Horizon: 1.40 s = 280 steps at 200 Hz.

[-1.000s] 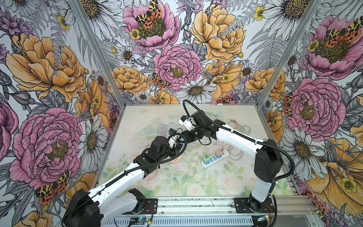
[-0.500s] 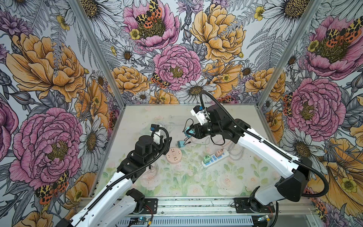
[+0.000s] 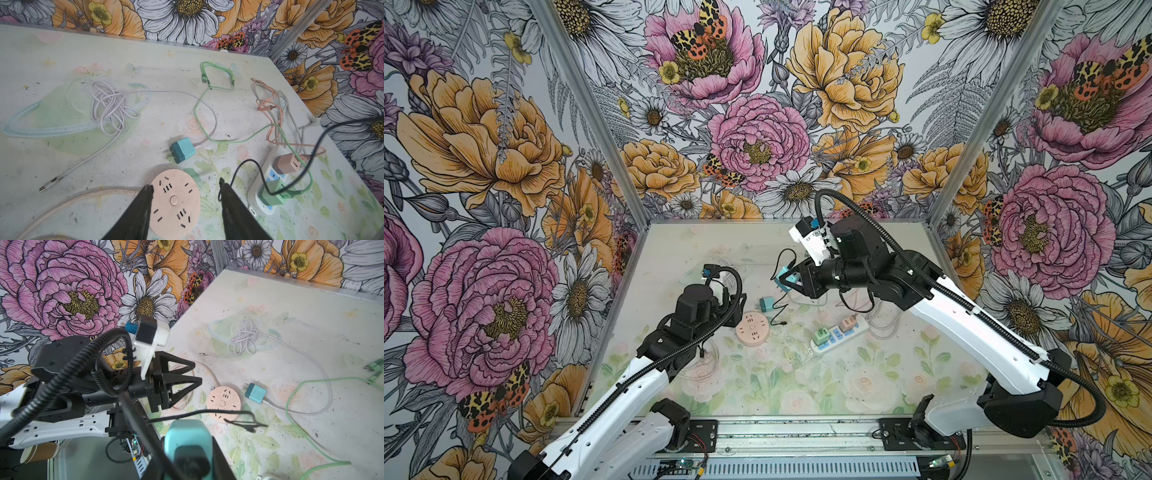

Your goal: Insert the plug

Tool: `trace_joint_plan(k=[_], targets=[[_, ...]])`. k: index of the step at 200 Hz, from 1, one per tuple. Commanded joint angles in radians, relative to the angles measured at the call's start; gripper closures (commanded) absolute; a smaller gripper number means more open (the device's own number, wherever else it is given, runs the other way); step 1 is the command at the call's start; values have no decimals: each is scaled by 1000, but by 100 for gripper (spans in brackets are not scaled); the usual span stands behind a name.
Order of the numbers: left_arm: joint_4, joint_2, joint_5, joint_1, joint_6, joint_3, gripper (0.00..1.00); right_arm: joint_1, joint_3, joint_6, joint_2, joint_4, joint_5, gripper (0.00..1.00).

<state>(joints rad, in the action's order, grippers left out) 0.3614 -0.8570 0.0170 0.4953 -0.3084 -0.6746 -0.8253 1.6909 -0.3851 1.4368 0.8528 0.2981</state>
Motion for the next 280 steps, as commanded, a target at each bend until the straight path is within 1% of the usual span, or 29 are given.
trace_joint_plan(k=[1,23,35,45,59,78,88,104,120,131,145,152,159,184,192,223,248,256,264,280], targets=[[-36,-30,-91,27,-9,27,45,-6,57,45,5,20,-17,100],[-119,-52,-178,110,4,66,43,-6,93,60,39,25,-15,100],[-160,-52,-188,158,1,85,42,-6,110,63,56,25,-7,100],[-177,-43,-195,172,-13,99,42,-6,117,67,65,25,-5,100],[-161,-22,-183,169,-38,104,42,-6,121,70,72,28,-11,100],[-85,21,-112,151,-80,98,42,-6,121,74,76,32,-16,100],[-41,45,-81,117,-119,95,43,-7,122,76,78,32,-16,100],[5,84,-67,53,-174,100,43,-5,124,78,81,33,-14,100],[19,131,-16,31,-207,109,43,-6,130,80,88,33,-10,100],[-23,157,-54,27,-197,122,43,-6,133,79,92,33,-8,100],[-118,165,-162,32,-177,142,42,-6,137,79,99,32,-4,100],[-155,157,-202,41,-163,148,42,-5,138,79,102,32,-2,100],[-169,144,-203,57,-149,148,42,-6,140,81,107,33,3,100],[-221,89,-98,171,-67,150,40,-6,150,79,120,32,20,100],[-256,66,-86,195,-53,157,40,-5,151,78,124,32,24,100],[-414,-48,-114,210,-51,178,39,-7,155,70,133,33,48,100],[-468,-168,-62,208,-33,166,39,-5,156,64,132,33,59,100],[-500,-207,-52,206,-29,165,41,-6,156,64,130,32,62,100],[-538,-243,-35,206,-28,166,47,-5,156,64,126,32,63,100],[-581,-290,11,189,-36,157,78,-6,156,66,118,32,66,100]])
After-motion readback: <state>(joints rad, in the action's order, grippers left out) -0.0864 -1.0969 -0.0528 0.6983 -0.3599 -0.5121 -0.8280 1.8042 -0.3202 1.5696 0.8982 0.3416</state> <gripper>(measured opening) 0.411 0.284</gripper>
